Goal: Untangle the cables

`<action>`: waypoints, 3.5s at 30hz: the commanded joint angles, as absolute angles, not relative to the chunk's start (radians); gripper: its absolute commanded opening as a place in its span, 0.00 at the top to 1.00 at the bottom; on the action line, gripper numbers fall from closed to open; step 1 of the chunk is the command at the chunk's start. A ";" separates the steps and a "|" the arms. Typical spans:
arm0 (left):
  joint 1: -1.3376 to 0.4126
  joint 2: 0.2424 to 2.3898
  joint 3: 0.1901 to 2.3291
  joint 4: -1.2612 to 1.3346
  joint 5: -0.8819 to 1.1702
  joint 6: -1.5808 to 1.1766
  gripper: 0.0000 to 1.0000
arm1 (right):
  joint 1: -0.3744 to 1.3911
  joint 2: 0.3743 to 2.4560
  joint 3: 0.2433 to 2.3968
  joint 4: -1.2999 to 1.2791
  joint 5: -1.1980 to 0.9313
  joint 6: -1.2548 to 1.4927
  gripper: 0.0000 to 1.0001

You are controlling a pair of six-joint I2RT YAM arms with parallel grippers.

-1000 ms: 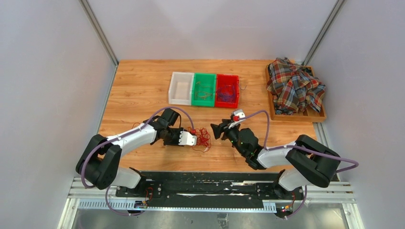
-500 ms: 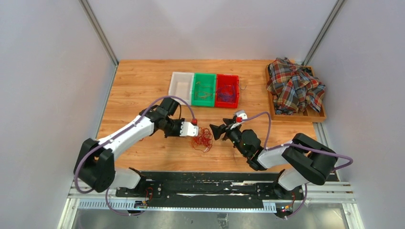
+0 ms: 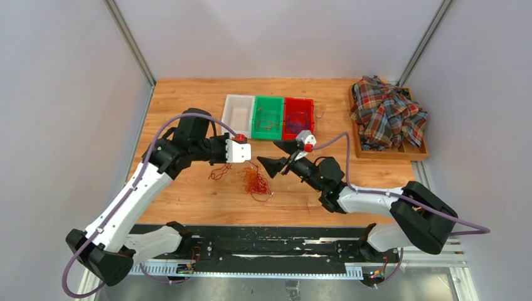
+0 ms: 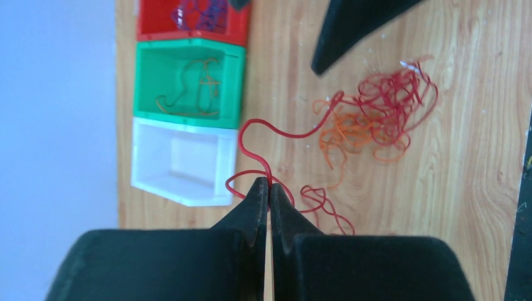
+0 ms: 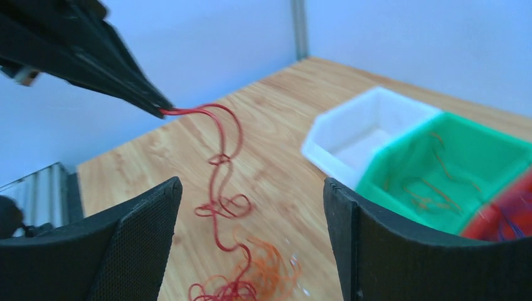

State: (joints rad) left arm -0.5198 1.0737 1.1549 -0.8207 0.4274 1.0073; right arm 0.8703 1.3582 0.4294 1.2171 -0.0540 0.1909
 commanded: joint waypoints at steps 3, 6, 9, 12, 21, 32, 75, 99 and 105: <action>-0.516 1.011 1.230 -0.858 0.470 0.971 1.00 | 0.876 1.460 0.598 1.163 -0.361 0.201 0.17; -0.515 0.981 1.221 -0.860 0.473 0.978 1.00 | 0.879 1.522 0.654 1.147 -0.411 0.228 0.17; -0.517 0.960 1.225 -0.861 0.470 0.986 1.00 | 0.879 1.575 0.684 1.152 -0.442 0.264 0.17; -0.518 0.953 1.248 -0.861 0.469 0.989 1.00 | 0.879 1.625 0.716 1.131 -0.448 0.290 0.20; -0.534 0.967 1.372 -0.862 0.493 0.967 1.00 | 0.915 1.761 0.807 1.057 -0.377 0.314 0.42; -0.535 1.020 1.637 -0.859 0.415 1.061 1.00 | 0.930 1.830 0.641 1.174 -0.112 0.333 0.62; -0.457 1.475 1.675 -0.084 0.049 0.864 1.00 | 0.991 1.554 0.293 1.222 0.313 0.418 0.63; -0.354 1.560 1.588 0.032 0.035 0.805 0.99 | 0.991 1.599 0.313 1.233 0.317 0.409 0.63; -0.354 1.589 1.578 -0.034 0.048 0.702 1.00 | 0.991 1.594 0.307 1.233 0.326 0.407 0.63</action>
State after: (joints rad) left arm -0.3611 1.5703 1.5852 -0.0158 0.0387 0.7765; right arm 0.9642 1.5845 0.3035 1.1999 0.2867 0.4217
